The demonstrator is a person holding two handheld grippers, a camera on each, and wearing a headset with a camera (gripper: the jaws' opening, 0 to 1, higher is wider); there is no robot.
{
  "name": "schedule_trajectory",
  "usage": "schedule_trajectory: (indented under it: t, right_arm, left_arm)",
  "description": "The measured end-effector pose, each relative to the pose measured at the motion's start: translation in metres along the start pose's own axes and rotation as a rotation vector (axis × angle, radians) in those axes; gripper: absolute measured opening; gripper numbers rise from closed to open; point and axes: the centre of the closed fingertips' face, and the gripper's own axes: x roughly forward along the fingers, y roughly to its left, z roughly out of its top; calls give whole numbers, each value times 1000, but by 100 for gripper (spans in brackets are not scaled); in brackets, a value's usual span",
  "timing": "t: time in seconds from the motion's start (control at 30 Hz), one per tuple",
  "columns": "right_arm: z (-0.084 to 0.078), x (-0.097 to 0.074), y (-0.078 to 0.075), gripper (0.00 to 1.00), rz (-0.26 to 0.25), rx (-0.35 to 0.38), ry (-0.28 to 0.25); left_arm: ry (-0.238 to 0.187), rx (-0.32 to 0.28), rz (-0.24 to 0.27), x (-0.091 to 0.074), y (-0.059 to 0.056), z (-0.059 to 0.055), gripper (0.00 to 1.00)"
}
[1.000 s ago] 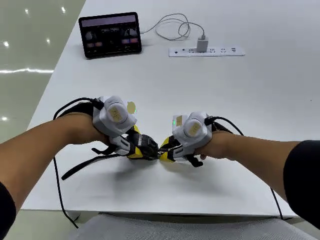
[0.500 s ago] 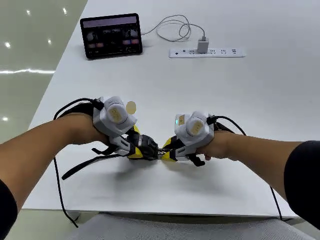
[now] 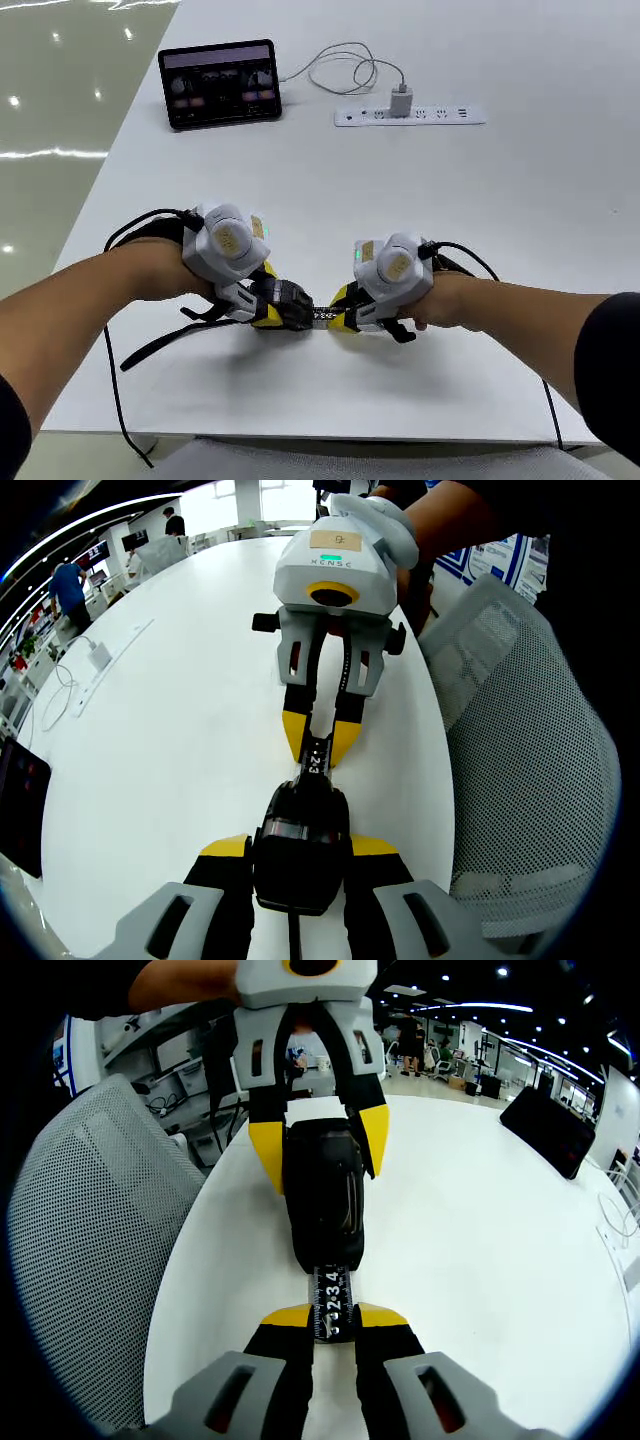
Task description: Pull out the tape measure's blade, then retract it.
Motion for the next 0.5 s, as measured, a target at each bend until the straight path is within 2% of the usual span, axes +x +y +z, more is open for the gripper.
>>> schedule_trajectory:
  t: [0.5]
  right_arm:
    - [-5, -7, -1, 10, -4, 4, 5]
  left_arm:
    - [-4, -1, -1, 0, 0, 0, 30]
